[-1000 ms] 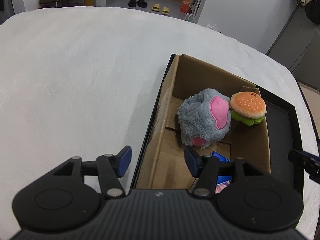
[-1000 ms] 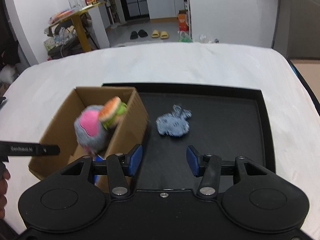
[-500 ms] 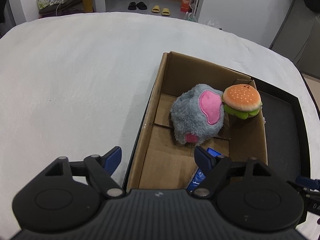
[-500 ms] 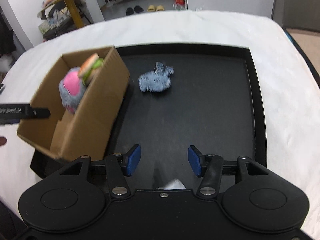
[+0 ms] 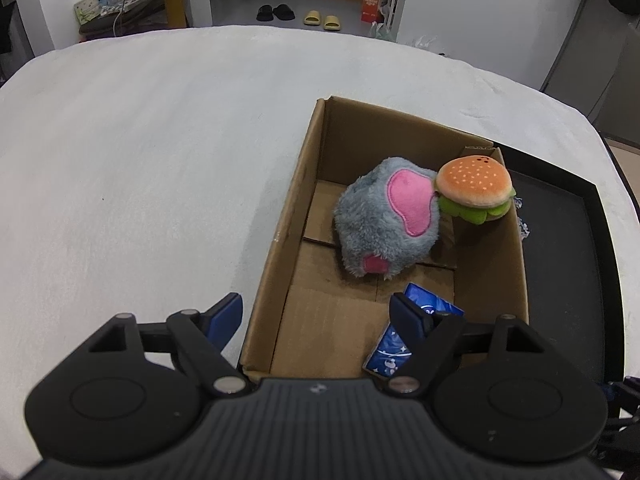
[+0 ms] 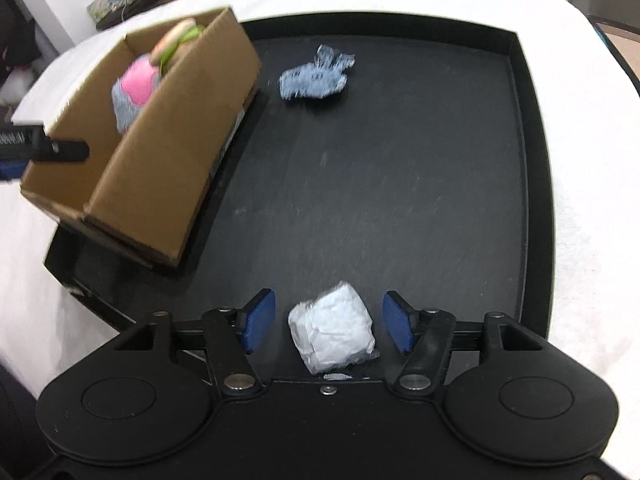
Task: Organize soft objects
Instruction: 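Lower the right tool onto the white paper bundle and grasp it, then carry the white paper bundle with the right tool into the box and release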
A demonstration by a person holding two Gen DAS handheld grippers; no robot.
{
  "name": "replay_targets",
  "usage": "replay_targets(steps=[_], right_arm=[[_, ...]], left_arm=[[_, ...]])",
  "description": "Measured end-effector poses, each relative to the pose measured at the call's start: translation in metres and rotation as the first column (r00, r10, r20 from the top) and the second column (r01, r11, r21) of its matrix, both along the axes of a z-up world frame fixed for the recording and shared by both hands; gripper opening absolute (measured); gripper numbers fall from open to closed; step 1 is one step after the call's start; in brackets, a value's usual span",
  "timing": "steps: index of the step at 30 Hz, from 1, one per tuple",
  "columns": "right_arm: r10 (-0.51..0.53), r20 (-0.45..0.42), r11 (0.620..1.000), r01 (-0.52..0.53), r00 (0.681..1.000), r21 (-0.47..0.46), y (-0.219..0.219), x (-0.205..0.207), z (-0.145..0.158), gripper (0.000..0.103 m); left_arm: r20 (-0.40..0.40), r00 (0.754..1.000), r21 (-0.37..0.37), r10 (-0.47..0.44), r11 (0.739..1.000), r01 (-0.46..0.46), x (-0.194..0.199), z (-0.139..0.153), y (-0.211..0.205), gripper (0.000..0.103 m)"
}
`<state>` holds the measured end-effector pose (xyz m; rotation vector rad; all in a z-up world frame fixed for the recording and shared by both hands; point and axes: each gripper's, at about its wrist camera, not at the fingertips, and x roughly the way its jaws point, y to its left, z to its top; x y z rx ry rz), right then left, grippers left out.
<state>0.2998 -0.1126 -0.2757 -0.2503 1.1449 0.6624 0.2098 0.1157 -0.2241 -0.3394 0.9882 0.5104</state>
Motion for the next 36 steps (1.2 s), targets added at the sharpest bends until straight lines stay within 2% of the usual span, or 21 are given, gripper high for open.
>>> replay_targets(steps=[3, 6, 9, 19, 22, 28, 36], right_arm=[[0.038, 0.014, 0.998, -0.038, 0.999, -0.048, 0.005, -0.005, -0.006, 0.058], [0.052, 0.041, 0.996, -0.049, 0.998, -0.08, 0.006, -0.007, -0.009, 0.046], [0.048, 0.039, 0.998, -0.046, 0.998, -0.052, 0.005, -0.004, -0.002, 0.046], [0.013, 0.127, 1.0, -0.013, 0.992, 0.003, 0.005, 0.005, 0.026, 0.046], [-0.003, 0.121, 0.999, -0.001, 0.993, 0.038, 0.006, 0.008, 0.031, 0.046], [-0.001, 0.186, 1.0, 0.004, 0.983, -0.02, 0.012, 0.007, 0.036, 0.046], [-0.003, 0.224, 1.0, 0.005, 0.975, -0.01, 0.018, 0.003, 0.047, 0.046]], left_arm=[[-0.013, 1.0, 0.004, -0.003, 1.0, 0.003, 0.001, -0.004, -0.002, 0.079], [-0.022, 1.0, -0.005, 0.008, 1.0, -0.009, 0.002, -0.005, -0.002, 0.079], [-0.019, 1.0, -0.006, 0.014, 1.0, -0.014, 0.002, -0.005, -0.001, 0.079], [-0.02, 1.0, 0.006, 0.005, 1.0, -0.004, 0.001, -0.001, 0.002, 0.079], [-0.014, 1.0, 0.006, -0.002, 1.0, 0.002, 0.001, 0.002, 0.002, 0.079], [-0.01, 1.0, -0.003, -0.008, 1.0, 0.008, -0.003, 0.004, 0.005, 0.079], [-0.009, 1.0, -0.006, -0.001, 1.0, 0.001, -0.008, 0.006, 0.014, 0.079]])
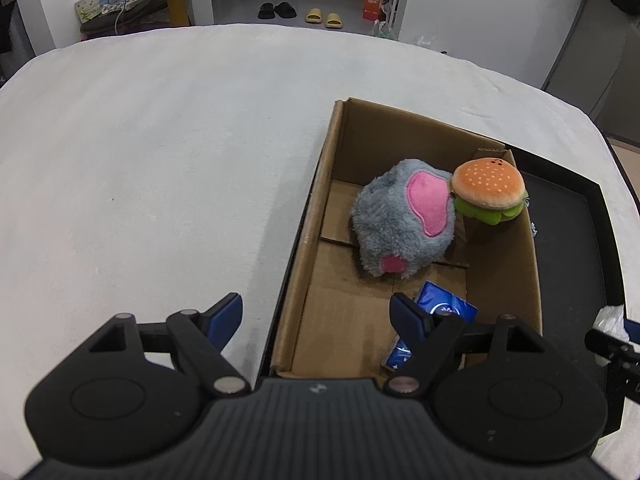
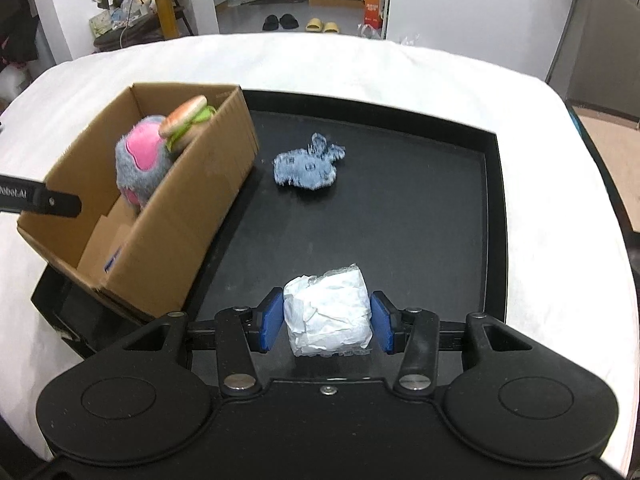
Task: Organize soft objects
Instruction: 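Carry the white paper bundle with the right tool into the box and release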
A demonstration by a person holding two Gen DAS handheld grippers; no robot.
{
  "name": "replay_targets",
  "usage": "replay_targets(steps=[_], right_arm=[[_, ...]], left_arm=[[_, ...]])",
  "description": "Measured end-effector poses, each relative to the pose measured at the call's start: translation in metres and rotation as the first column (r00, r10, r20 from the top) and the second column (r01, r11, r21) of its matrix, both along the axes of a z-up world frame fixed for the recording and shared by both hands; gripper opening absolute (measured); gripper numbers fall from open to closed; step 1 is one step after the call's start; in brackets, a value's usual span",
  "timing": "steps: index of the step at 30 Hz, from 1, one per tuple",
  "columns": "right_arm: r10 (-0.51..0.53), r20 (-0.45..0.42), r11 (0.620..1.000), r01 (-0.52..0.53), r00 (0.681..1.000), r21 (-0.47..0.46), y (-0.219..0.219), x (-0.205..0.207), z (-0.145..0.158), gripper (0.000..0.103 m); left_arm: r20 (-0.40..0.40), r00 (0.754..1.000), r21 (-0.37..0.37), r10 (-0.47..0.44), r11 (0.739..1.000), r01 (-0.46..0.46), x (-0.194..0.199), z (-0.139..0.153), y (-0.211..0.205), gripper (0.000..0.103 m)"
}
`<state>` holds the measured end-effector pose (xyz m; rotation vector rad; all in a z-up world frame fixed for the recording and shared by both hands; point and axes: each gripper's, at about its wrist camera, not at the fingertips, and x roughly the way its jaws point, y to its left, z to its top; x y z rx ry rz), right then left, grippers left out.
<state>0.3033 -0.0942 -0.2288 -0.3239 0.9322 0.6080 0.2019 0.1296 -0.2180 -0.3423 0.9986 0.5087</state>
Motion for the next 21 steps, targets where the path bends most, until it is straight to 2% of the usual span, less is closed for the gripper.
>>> replay_targets(steps=[21], right_arm=[[0.017, 0.14, 0.99, -0.036, 0.99, 0.135, 0.041, -0.004, 0.046, 0.046]], left_arm=[[0.059, 0.998, -0.052, -0.01, 0.999, 0.013, -0.015, -0.009, 0.019, 0.078]])
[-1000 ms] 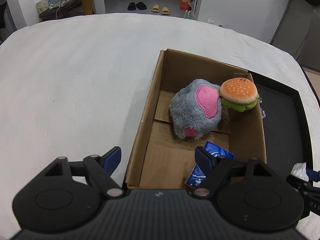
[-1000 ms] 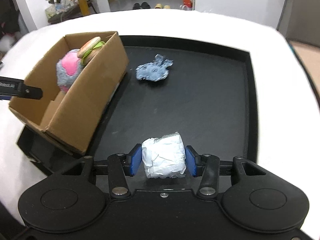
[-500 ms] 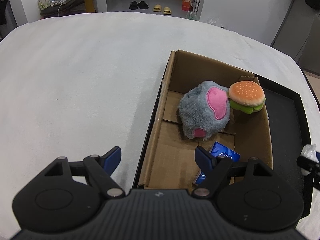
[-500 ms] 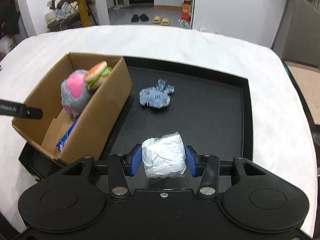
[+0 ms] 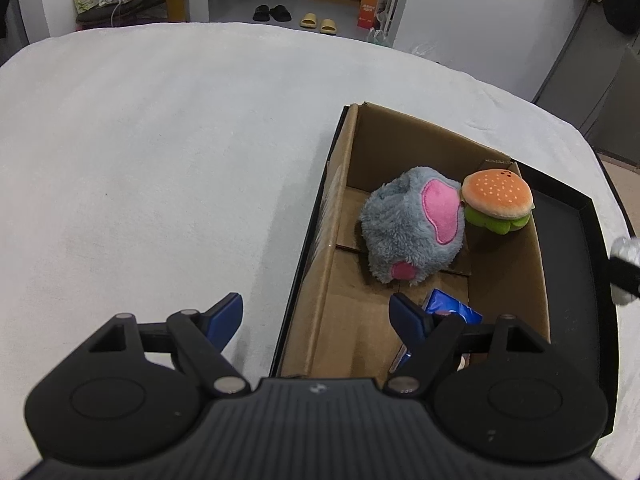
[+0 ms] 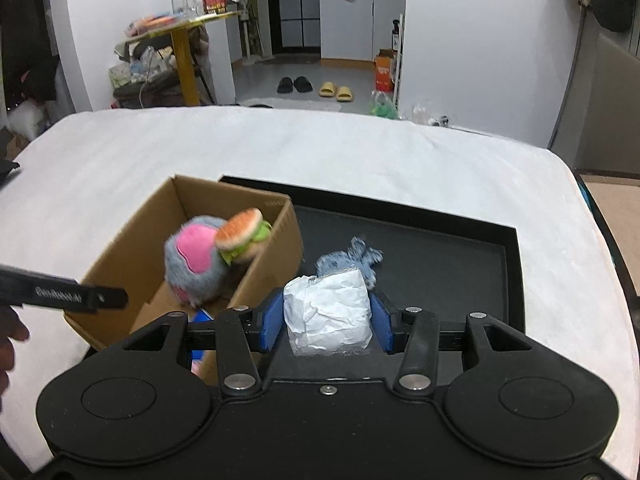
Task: Organize soft objects
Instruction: 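Carry the white paper bundle with the right tool into the box and release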
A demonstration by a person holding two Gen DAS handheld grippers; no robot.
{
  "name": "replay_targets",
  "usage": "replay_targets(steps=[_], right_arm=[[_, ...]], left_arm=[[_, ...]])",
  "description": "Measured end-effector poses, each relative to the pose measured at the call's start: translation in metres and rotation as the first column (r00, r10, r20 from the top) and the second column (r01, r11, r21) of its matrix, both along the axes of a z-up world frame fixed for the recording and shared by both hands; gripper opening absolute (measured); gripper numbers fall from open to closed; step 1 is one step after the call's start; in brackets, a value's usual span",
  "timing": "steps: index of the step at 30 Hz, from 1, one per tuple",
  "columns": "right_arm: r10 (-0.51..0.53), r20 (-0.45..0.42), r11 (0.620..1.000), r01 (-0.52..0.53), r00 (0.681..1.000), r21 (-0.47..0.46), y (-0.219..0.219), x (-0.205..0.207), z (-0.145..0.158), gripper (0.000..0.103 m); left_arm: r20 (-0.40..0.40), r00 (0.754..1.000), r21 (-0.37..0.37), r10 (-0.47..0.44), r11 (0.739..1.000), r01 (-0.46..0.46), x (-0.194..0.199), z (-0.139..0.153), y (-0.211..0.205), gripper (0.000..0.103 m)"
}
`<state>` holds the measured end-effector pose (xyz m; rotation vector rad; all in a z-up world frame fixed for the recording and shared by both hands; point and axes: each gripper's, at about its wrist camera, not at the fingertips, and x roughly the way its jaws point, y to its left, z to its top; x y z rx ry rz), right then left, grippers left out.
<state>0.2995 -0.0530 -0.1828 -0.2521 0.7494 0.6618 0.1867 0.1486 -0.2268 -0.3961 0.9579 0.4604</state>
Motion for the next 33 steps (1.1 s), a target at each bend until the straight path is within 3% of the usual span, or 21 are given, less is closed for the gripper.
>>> replay_targets(steps=[7, 14, 17, 24, 33], right_arm=[[0.049, 0.018, 0.998, -0.05, 0.999, 0.026, 0.022, -0.004, 0.007, 0.046], [0.097, 0.014, 0.995, -0.097, 0.995, 0.024, 0.049, -0.006, 0.007, 0.046], [0.128, 0.019, 0.991, -0.129, 0.992, 0.031, 0.06, -0.007, 0.009, 0.046], [0.204, -0.014, 0.979, -0.204, 0.979, -0.017, 0.088, -0.009, 0.001, 0.046], [0.214, -0.062, 0.966, -0.221, 0.975, -0.134, 0.112, -0.01, -0.02, 0.046]], left_arm=[[0.019, 0.999, -0.037, -0.026, 0.999, 0.027, 0.003, -0.004, 0.005, 0.071], [0.02, 1.0, -0.09, -0.021, 0.996, 0.023, 0.007, -0.01, 0.022, 0.039], [0.021, 1.0, -0.111, -0.015, 0.994, 0.017, 0.006, -0.012, 0.029, 0.03], [0.036, 0.999, -0.17, -0.041, 0.984, 0.046, 0.008, -0.018, 0.033, 0.026], [0.059, 0.996, -0.217, -0.064, 0.973, 0.075, 0.001, -0.021, 0.047, 0.024]])
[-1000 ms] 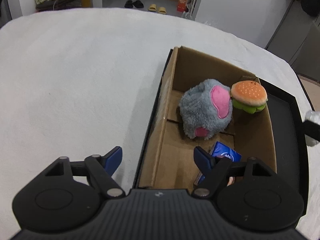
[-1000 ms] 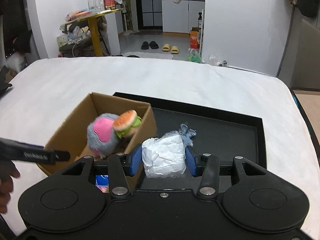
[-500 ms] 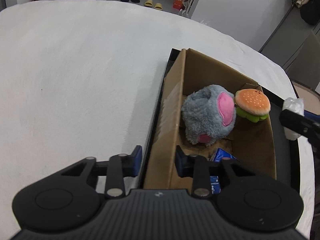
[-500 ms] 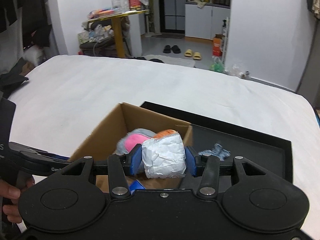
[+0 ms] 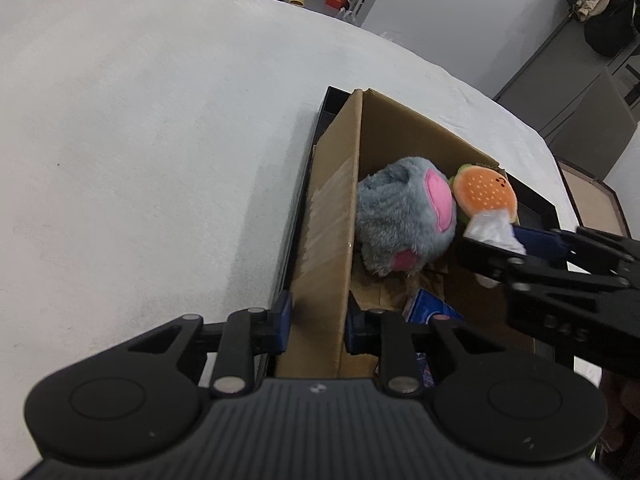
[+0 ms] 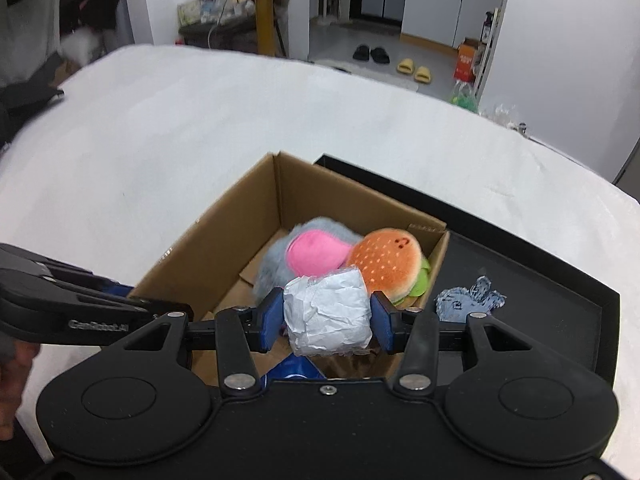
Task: Organize soft objects
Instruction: 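Carry the white paper bundle with the right tool into the box and release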
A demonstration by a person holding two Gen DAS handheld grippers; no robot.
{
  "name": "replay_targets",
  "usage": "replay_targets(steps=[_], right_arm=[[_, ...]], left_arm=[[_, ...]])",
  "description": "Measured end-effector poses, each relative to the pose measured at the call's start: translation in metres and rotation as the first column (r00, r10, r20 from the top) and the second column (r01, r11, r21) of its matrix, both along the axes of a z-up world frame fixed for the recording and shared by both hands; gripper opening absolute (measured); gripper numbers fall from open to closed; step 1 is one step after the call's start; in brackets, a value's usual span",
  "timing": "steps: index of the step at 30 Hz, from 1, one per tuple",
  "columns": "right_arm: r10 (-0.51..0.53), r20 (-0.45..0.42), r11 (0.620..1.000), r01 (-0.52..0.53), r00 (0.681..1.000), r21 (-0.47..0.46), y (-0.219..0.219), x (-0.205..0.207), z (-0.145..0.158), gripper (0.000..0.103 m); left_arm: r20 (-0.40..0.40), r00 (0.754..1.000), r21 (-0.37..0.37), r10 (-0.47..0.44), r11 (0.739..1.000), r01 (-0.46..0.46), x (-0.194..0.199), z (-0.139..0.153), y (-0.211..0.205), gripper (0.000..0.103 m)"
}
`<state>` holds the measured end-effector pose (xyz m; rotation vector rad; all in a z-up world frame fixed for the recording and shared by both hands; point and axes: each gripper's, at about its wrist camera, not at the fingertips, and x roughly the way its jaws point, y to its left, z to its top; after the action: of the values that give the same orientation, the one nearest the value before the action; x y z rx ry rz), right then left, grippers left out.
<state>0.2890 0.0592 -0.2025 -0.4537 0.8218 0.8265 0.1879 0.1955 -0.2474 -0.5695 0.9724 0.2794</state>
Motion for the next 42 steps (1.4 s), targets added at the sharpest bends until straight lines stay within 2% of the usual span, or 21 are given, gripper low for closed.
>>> replay_targets(steps=[6, 9, 14, 22, 31, 37, 40, 42], right_arm=[[0.011, 0.02, 0.995, -0.009, 1.0, -0.1, 0.022, -0.001, -0.012, 0.046], [0.007, 0.013, 0.993, -0.005, 1.0, -0.119, 0.03, 0.002, -0.018, 0.046], [0.021, -0.025, 0.998, -0.022, 0.999, -0.056, 0.037, 0.005, -0.018, 0.046], [0.027, -0.004, 0.998, -0.027, 1.0, -0.057, 0.04, 0.002, -0.017, 0.055], [-0.01, -0.003, 1.0, 0.01, 1.0, -0.006, 0.017, 0.003, -0.005, 0.056], [-0.036, -0.013, 0.998, 0.037, 0.999, 0.041, -0.007, 0.005, 0.006, 0.056], [-0.059, -0.009, 0.997, 0.06, 0.998, 0.056, -0.023, 0.008, 0.01, 0.056], [-0.079, -0.009, 0.994, 0.08, 0.997, 0.069, -0.035, 0.012, 0.013, 0.056]], left_arm=[[0.007, 1.0, -0.026, -0.007, 1.0, 0.007, 0.0, -0.003, 0.008, 0.024], [0.01, 1.0, -0.038, -0.009, 0.999, 0.009, -0.001, -0.004, 0.009, 0.024], [0.011, 1.0, -0.056, -0.009, 0.998, 0.009, 0.0, -0.005, 0.012, 0.024], [0.009, 1.0, -0.064, -0.003, 0.998, 0.003, -0.001, -0.006, 0.014, 0.025], [-0.014, 1.0, 0.0, 0.011, 1.0, -0.011, 0.002, 0.005, 0.004, 0.025], [-0.014, 1.0, 0.086, 0.024, 0.996, -0.023, 0.003, 0.017, -0.007, 0.032], [-0.035, 0.999, 0.104, 0.041, 0.994, -0.037, 0.005, 0.018, -0.01, 0.041], [-0.039, 0.998, 0.125, 0.043, 0.991, -0.038, 0.006, 0.019, -0.011, 0.052]])
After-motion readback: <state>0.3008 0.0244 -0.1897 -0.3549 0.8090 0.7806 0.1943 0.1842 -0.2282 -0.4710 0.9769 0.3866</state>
